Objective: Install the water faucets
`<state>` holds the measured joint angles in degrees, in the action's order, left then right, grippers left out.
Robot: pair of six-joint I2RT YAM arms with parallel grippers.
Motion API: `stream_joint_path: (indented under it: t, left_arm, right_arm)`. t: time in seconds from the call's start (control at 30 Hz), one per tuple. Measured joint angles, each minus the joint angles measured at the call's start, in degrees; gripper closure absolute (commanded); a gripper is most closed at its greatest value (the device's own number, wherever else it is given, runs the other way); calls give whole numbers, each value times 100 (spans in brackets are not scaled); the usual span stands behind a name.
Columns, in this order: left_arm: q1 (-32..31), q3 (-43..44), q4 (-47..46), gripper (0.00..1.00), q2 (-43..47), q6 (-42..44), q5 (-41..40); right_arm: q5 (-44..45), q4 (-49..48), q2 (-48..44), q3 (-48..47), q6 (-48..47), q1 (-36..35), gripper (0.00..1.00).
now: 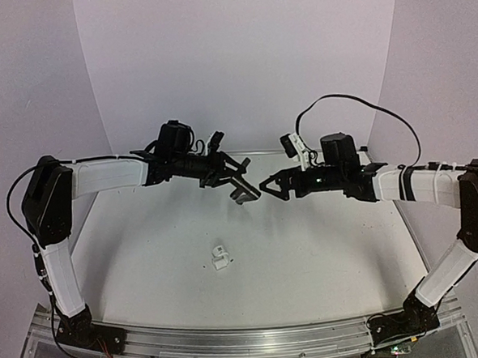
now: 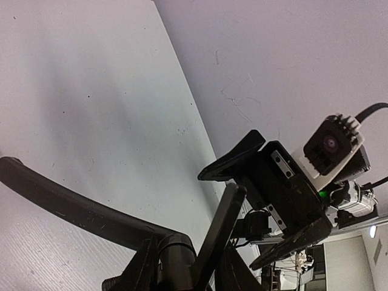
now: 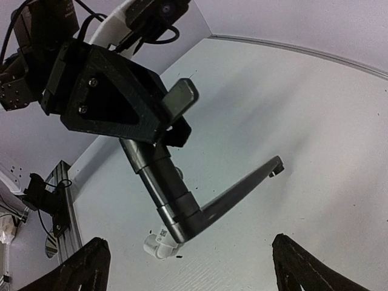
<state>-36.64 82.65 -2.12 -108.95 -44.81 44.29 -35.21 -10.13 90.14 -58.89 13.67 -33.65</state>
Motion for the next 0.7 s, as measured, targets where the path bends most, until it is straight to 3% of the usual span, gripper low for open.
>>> stream_joint_path:
  t: [0.17,0.33,0.53,0.7]
  left_arm:
    - [-202,0,39,100,0,-65,-72]
    - [-363,-4,77,100,24,206,-45]
    - [-349,-170,144,100,367,914,-52]
    - [-369,-184,173,100,672,1485,-128]
  right_arm:
    - [67,302,240,-320,-120,-232,2]
    - [430,450,231,-304,714,-287,2]
    - [923,-48,-497,524,2611,-270,2]
    - [1003,-1182,-733,1182,4498,-266,2]
